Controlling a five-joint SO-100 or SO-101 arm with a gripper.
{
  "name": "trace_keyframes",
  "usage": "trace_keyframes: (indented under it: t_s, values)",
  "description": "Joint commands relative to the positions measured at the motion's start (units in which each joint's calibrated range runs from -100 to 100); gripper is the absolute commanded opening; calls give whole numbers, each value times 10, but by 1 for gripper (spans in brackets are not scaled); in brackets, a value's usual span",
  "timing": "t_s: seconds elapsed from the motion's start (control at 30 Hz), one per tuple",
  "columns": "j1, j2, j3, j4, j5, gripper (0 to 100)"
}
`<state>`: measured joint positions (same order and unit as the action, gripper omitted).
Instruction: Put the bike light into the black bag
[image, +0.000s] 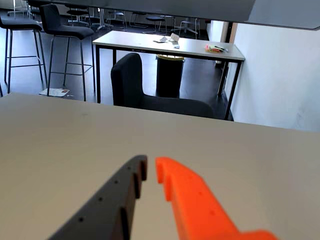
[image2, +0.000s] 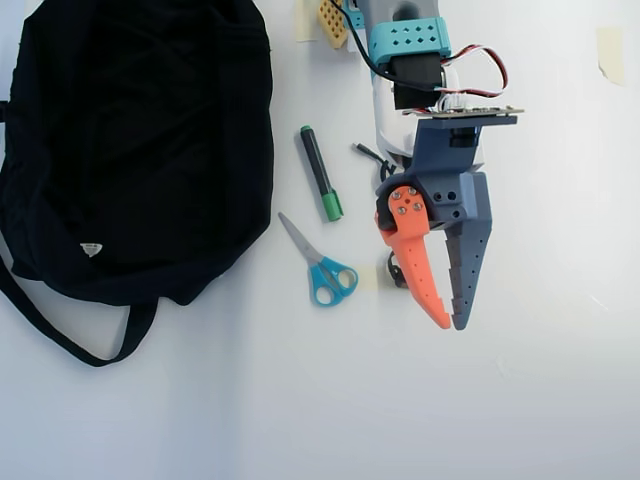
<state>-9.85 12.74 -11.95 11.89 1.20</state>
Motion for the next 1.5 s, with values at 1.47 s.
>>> trace_keyframes:
  t_s: [1.47]
  values:
    - [-54, -176, 44, 782, 27, 2]
